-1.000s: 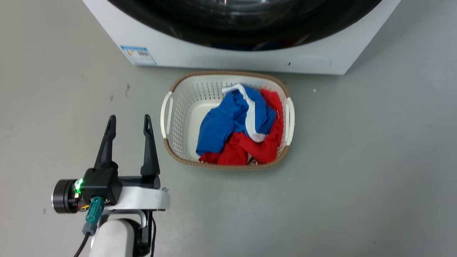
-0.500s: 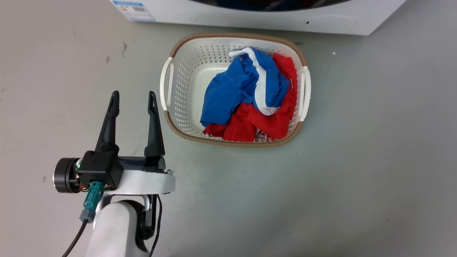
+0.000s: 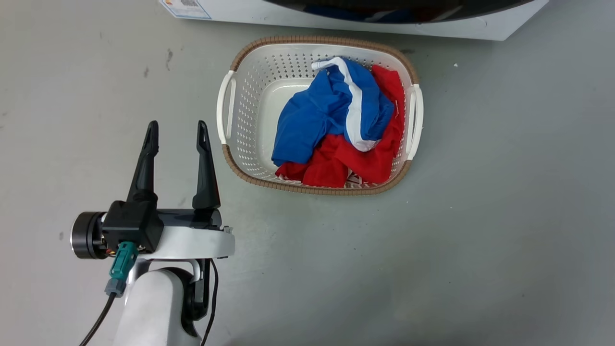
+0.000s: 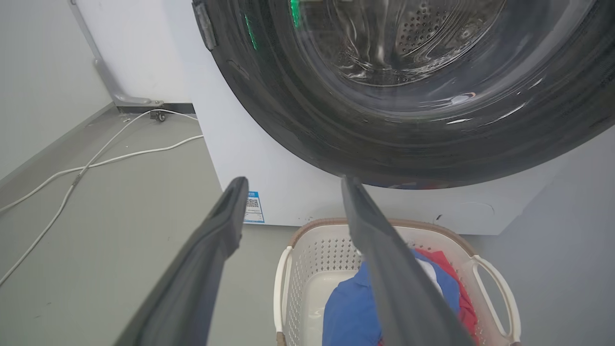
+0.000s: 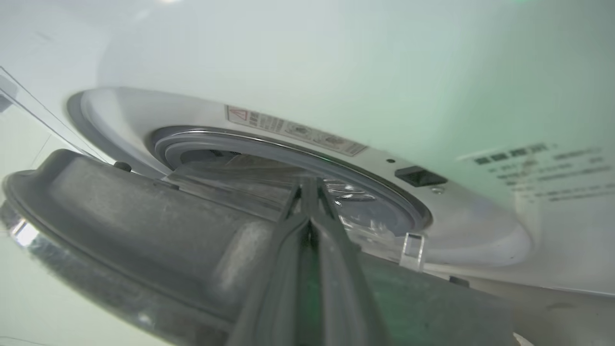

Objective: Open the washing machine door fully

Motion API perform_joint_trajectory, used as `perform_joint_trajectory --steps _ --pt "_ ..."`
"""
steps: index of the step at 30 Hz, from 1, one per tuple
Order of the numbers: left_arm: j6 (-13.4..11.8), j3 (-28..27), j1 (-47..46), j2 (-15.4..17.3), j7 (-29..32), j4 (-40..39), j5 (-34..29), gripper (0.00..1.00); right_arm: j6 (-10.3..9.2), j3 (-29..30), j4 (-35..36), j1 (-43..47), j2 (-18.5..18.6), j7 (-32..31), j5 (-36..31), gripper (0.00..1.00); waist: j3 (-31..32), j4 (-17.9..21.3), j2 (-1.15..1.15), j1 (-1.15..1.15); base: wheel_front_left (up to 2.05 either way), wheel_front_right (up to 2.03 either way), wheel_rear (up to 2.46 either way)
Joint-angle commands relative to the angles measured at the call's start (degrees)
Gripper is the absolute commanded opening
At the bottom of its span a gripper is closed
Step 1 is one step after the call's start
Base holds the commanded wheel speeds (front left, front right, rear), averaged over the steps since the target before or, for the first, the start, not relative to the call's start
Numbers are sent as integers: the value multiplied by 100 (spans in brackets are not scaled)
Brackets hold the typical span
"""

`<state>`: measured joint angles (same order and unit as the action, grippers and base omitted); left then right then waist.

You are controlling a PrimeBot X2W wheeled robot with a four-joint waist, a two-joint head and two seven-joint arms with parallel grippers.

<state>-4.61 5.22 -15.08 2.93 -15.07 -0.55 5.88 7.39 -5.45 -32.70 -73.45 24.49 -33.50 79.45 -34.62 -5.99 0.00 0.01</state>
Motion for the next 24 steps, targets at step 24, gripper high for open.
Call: perform_joint_trajectory --steps 24 --pt "68 -159 266 -5 -16 104 -61 100 17 -573 1482 2177 -277 -934 422 0 700 239 0 -1 0 0 0"
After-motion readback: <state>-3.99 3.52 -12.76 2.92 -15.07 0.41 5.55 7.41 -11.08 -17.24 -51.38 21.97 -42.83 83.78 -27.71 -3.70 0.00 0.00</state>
